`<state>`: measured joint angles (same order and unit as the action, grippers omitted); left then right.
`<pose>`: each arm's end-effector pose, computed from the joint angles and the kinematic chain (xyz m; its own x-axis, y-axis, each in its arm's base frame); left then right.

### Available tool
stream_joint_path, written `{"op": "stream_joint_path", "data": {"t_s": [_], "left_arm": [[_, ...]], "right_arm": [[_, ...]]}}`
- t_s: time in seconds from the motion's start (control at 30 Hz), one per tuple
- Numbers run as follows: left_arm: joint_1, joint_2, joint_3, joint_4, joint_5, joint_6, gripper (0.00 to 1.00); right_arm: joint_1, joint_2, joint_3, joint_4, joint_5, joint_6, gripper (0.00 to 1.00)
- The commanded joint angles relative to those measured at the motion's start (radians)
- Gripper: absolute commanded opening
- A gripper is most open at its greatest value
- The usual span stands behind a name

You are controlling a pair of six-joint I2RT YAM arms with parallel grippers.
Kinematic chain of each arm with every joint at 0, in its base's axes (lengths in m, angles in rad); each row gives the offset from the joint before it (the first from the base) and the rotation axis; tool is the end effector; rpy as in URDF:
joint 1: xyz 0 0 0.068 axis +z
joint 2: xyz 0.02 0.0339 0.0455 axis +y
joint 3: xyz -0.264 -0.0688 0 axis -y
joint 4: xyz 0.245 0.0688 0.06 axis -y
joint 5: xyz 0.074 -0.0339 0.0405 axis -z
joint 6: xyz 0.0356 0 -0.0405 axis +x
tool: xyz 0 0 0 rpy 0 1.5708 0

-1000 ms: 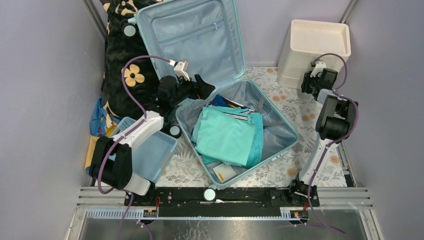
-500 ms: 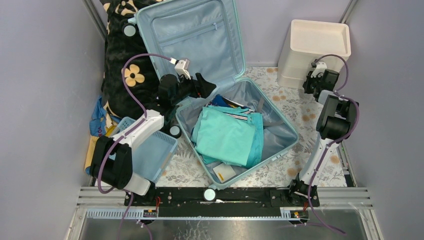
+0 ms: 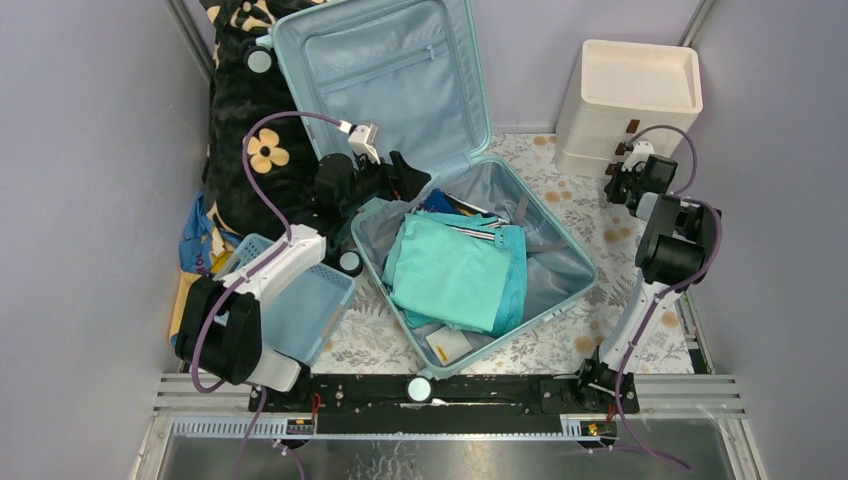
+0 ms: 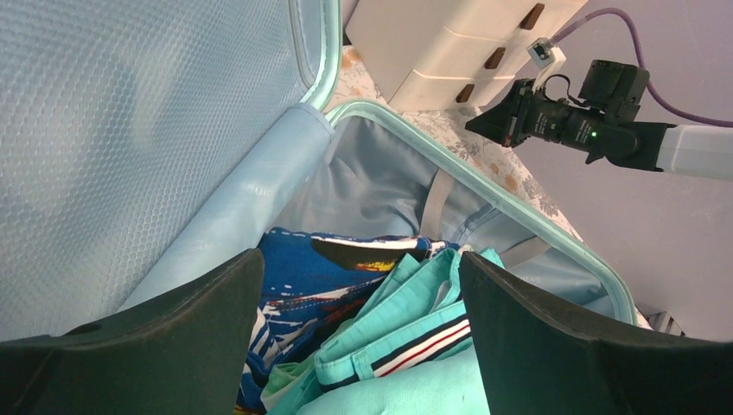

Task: Open, take out, and arrange the luggage
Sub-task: Open the drawer in the storage box.

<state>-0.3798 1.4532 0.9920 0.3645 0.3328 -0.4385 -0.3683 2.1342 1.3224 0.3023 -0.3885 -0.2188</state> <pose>0.3136 -0.1377 0.3100 -0.3582 -0.2891 -0.8878 0.5526 0.7008 -0.4512 0.4401 -0.1554 0.1481 -0.4495 -0.0418 -0.8923 -0.0747 0.9972 -0.0091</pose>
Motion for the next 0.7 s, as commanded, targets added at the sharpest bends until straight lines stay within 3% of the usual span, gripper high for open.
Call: {"op": "stream_joint_path", "data": {"t_s": [0.0, 0.03, 0.07, 0.17, 0.2, 0.67], "left_arm": [[-0.004, -0.028, -0.019, 0.060, 0.004, 0.021, 0.91], [-0.005, -0.027, -0.019, 0.062, 0.005, 0.022, 0.91], [-0.004, -0.025, -0.019, 0.064, 0.009, 0.023, 0.91], [-0.005, -0.015, -0.014, 0.067, 0.018, 0.024, 0.91], [-0.005, -0.011, -0.010, 0.066, 0.020, 0.024, 0.91], [-0.010, 0.011, 0.024, 0.038, -0.003, 0.018, 0.91]], "right_arm": [[-0.011, -0.095, -0.029, 0.033, -0.026, 0.018, 0.02], [-0.014, -0.096, -0.025, 0.029, -0.030, 0.018, 0.04], [-0.018, -0.093, -0.017, 0.026, -0.036, 0.018, 0.12], [-0.026, -0.061, 0.037, 0.026, -0.038, 0.006, 0.57], [-0.026, -0.035, 0.065, 0.018, -0.041, -0.003, 0.62], [-0.020, 0.107, 0.207, 0.087, -0.082, 0.052, 0.62]]}}
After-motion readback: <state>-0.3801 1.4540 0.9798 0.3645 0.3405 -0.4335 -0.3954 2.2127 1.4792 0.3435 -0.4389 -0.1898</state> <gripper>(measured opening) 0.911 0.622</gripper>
